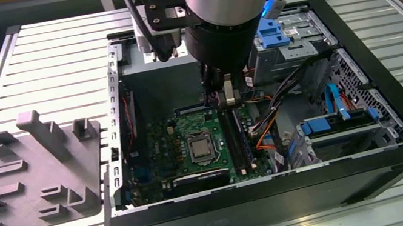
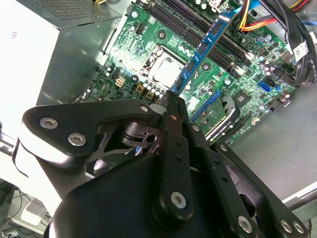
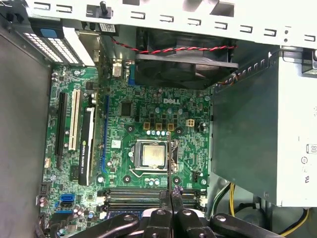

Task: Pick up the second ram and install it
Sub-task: 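Insert the second ram into the second slot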

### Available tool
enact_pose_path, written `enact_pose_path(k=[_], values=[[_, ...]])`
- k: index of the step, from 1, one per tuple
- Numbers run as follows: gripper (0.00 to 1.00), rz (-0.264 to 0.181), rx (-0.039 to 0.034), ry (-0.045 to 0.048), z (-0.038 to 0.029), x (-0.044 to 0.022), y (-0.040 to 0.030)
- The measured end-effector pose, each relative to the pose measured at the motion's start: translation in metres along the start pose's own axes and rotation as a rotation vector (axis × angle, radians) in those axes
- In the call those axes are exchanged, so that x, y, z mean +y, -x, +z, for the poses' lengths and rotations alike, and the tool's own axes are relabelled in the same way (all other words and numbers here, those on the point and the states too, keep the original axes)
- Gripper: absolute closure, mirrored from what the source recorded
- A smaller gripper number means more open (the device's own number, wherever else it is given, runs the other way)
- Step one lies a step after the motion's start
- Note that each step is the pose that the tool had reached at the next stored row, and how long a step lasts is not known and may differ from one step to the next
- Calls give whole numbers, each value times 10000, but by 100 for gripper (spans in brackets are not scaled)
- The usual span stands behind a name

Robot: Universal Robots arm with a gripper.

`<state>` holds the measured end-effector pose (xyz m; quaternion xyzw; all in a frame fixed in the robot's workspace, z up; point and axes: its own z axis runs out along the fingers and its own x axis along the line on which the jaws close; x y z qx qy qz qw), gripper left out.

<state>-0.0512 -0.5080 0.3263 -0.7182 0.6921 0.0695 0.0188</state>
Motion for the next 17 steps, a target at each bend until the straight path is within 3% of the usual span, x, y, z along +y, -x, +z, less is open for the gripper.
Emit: enact_pose_path(k=[5, 17], values=[[88, 279, -20, -36, 1, -1, 0], [88, 2107, -147, -268, 8, -1, -1]])
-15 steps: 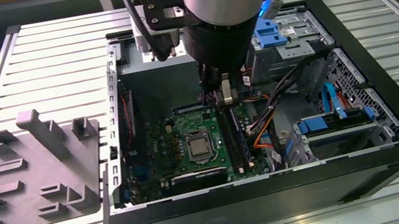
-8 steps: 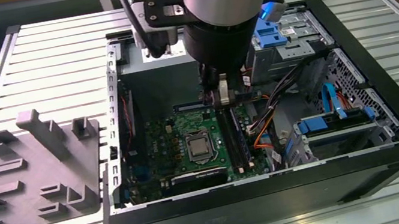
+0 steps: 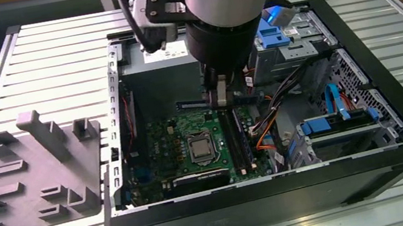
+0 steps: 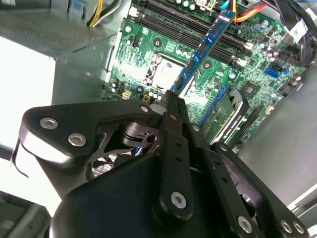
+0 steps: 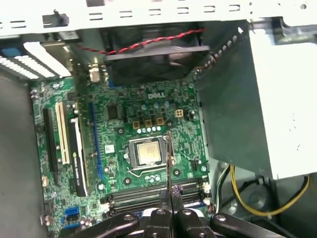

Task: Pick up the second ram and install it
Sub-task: 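Insert the second ram into the second slot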

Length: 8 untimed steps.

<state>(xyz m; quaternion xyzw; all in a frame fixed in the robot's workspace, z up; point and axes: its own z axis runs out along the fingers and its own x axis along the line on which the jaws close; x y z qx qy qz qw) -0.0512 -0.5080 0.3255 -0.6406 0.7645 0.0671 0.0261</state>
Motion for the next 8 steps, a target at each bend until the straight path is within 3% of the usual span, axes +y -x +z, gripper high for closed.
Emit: enact_pose_path(k=[8], values=[[88, 1074, -75, -136, 4, 0, -1]])
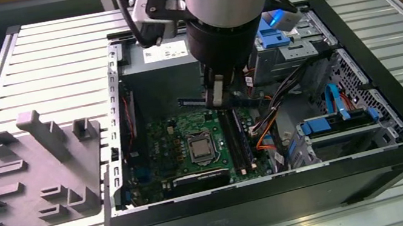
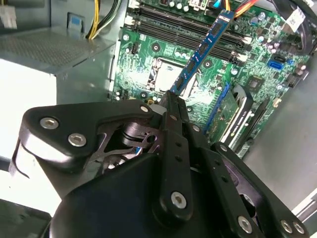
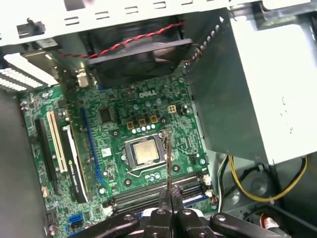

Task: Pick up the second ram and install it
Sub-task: 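Insert the second ram into the second slot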

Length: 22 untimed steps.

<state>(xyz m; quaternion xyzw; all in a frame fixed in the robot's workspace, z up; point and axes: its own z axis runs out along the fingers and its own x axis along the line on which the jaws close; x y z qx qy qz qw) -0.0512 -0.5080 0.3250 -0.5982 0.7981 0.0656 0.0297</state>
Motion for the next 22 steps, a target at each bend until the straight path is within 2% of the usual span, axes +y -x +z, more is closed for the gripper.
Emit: enact_pose_path(k=[22], values=[[88, 2375, -165, -302, 5, 0, -1]])
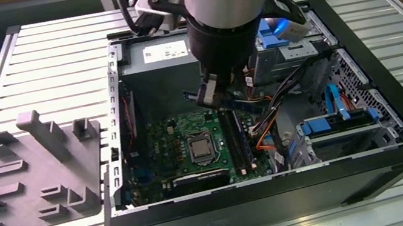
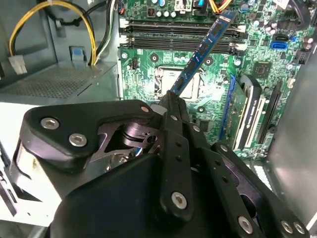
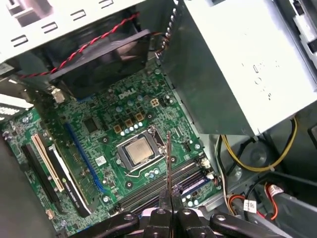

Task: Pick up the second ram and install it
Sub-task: 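Insert the second ram into the second slot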

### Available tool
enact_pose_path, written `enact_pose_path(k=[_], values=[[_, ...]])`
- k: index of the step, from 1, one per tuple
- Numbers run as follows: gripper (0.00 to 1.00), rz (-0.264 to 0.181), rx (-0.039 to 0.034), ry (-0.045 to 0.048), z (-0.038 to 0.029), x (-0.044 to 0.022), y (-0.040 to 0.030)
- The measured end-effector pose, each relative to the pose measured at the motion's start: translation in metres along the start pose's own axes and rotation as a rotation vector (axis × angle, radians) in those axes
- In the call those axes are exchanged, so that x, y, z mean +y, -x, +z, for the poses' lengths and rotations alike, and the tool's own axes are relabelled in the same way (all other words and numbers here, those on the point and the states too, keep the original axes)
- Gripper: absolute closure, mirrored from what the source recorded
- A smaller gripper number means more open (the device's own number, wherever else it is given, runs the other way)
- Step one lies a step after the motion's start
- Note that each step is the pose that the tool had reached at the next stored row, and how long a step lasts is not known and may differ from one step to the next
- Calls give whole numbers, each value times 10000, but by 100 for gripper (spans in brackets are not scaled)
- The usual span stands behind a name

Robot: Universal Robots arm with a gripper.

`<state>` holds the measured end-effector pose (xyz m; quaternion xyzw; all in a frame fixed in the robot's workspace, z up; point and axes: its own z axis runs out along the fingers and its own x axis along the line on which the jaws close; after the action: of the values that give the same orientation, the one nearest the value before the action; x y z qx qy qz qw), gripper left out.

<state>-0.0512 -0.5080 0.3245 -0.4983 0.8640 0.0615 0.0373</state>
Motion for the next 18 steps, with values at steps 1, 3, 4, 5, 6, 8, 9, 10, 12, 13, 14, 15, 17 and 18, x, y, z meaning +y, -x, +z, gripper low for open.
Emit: enact_pose_path(k=[1, 3, 4, 5, 6, 8, 9, 10, 12, 13, 14, 15, 17, 18], values=[[88, 115, -9, -15, 1, 0, 0], [88, 325, -23, -41, 1, 0, 0], [88, 427, -30, -54, 1, 0, 0], [88, 527, -38, -67, 2, 0, 0], [88, 625, -44, -80, 2, 0, 0], [88, 807, -58, -103, 2, 0, 0], [88, 903, -64, -115, 2, -1, 0], [88, 988, -71, -126, 3, -1, 0], [88, 1148, -82, -146, 3, -2, 0], [88, 1228, -88, -156, 3, -2, 0], [88, 1306, -93, -166, 3, -3, 1], [88, 1387, -99, -177, 3, -3, 1], [88, 1570, -110, -200, 3, -3, 1], [88, 1660, -117, -212, 3, -3, 1]])
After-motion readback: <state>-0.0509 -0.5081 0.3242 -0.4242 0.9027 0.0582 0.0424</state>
